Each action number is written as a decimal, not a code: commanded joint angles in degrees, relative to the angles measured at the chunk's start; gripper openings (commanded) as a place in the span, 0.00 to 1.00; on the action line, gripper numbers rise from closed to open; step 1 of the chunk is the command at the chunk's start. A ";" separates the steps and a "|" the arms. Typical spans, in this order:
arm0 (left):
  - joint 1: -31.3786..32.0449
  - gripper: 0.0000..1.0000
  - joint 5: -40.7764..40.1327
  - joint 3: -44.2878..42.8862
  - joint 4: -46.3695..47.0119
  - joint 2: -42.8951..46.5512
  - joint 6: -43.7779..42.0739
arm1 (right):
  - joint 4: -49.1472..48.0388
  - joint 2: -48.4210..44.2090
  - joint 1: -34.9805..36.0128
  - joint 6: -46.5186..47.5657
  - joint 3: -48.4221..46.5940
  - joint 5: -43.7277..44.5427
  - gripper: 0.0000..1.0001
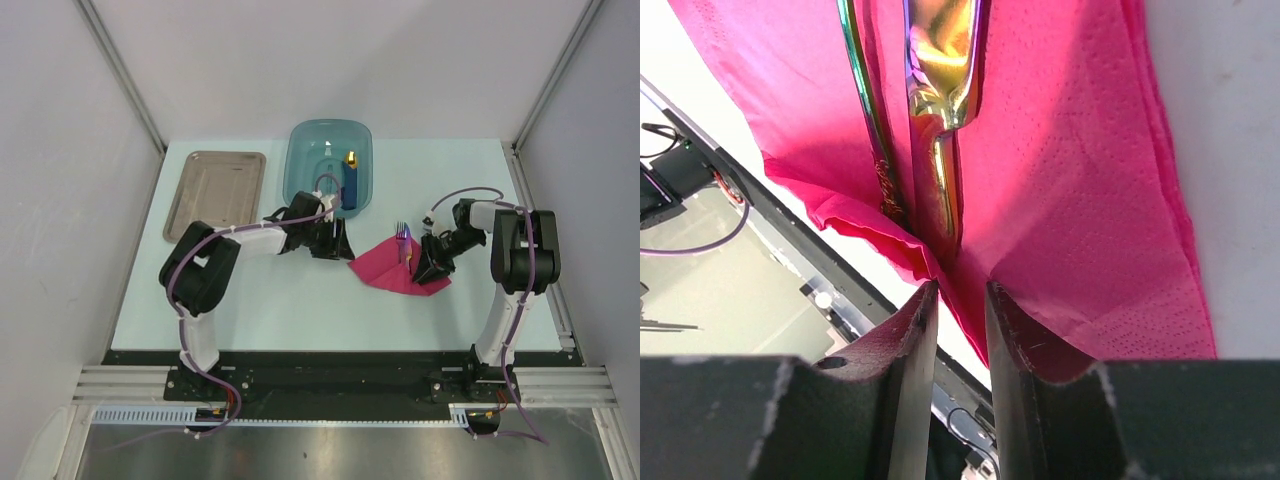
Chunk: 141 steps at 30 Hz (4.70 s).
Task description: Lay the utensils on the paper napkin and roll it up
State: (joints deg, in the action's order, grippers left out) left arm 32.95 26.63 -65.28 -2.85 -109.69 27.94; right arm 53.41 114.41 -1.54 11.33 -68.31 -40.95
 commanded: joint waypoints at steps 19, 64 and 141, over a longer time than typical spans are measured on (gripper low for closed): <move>0.71 0.43 4.04 1.56 5.84 -6.68 17.58 | -0.23 -1.56 0.40 -0.79 -1.91 1.49 0.31; -12.90 0.00 -1.93 21.41 -1.19 12.30 4.23 | 4.51 -3.84 3.29 0.27 -6.92 -8.62 0.46; 14.60 0.01 -8.96 21.51 10.76 20.84 -58.10 | -21.59 -15.36 18.68 -16.69 8.28 -17.94 0.29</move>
State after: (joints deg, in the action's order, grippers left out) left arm 48.62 17.93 -40.71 8.36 -86.46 -33.34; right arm 34.48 99.26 15.53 -3.55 -59.77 -56.66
